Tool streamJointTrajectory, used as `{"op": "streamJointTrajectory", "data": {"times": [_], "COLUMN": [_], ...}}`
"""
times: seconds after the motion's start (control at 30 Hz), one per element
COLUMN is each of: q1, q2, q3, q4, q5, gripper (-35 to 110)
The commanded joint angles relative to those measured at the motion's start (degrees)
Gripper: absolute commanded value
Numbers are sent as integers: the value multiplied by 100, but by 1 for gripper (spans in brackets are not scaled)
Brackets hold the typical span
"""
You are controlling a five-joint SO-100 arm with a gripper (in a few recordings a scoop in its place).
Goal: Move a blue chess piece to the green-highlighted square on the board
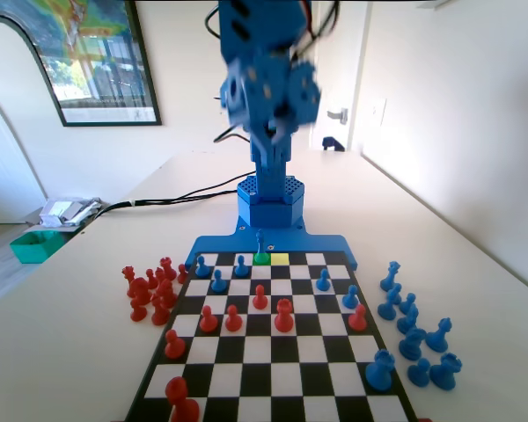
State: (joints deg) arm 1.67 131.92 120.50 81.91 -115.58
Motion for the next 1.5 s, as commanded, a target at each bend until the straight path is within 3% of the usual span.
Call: {"op": "streamJointTrajectory", "data": {"times": [0.0, 0.3, 0.67, 1.47], "q1": [9, -202, -457, -62], "q2": [756, 2329, 3771, 4307], "q3": [-756, -932, 387, 448], "q4": [510, 1723, 932, 826], "q5": [492, 1028, 1547, 1582], "gripper": [1, 1, 1, 4]}}
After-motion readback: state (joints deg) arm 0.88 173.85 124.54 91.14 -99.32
